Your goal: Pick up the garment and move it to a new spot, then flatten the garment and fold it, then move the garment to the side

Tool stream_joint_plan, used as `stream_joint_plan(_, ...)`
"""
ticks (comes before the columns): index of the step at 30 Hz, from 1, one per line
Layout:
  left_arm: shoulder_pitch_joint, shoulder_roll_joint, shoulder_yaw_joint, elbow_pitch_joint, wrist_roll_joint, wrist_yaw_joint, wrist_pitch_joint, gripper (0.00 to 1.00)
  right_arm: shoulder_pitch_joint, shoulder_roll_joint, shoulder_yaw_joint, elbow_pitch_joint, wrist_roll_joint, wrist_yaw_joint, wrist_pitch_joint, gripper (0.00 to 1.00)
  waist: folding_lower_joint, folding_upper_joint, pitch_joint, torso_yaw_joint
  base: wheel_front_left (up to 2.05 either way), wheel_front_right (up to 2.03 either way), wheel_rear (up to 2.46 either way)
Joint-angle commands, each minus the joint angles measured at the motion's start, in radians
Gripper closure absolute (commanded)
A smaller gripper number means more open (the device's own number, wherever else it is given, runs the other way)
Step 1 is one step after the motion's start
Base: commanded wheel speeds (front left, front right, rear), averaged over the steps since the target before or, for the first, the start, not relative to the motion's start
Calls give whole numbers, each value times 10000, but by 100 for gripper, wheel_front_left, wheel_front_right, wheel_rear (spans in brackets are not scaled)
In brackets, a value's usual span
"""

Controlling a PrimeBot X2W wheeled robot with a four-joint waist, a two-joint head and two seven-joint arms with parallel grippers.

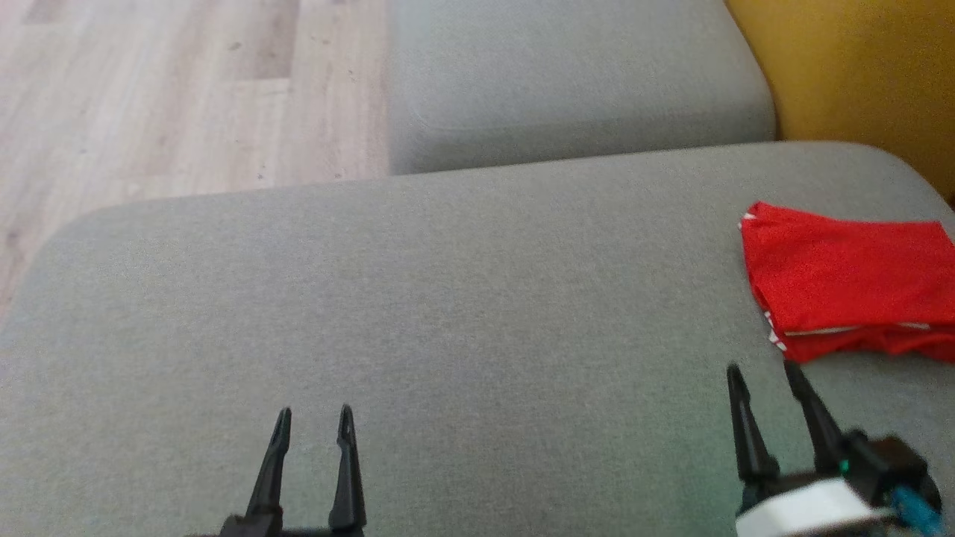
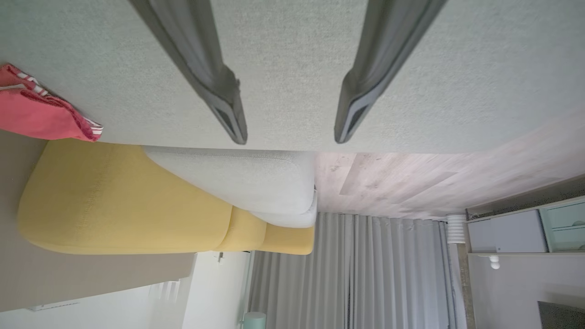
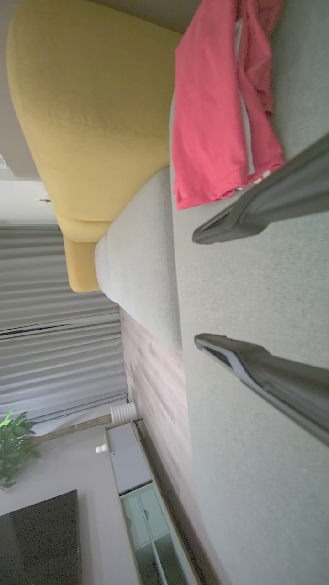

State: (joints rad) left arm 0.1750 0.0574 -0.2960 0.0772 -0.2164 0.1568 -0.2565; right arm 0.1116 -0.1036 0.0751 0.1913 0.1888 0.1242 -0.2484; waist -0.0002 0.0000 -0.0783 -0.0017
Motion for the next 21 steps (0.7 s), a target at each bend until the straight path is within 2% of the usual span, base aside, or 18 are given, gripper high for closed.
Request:
stream_joint_plan(1,-129,-72,394,-325,117,-72,-53,0,-50,16,65,-444,-177,65,-132,0,2,0,-207,233,0,0,0)
stream_joint_plan(7,94,-72,494,-358,175,-132,-53,0,527,242,-197,-597,-446,65,-132,0,2,0,-297,365,0,0,0)
stream_joint_plan(21,113,-72,648,-350,65,52,-53,0,487,411,-233,-533,-562,65,-133,0,2,0,-315,303,0,0,0)
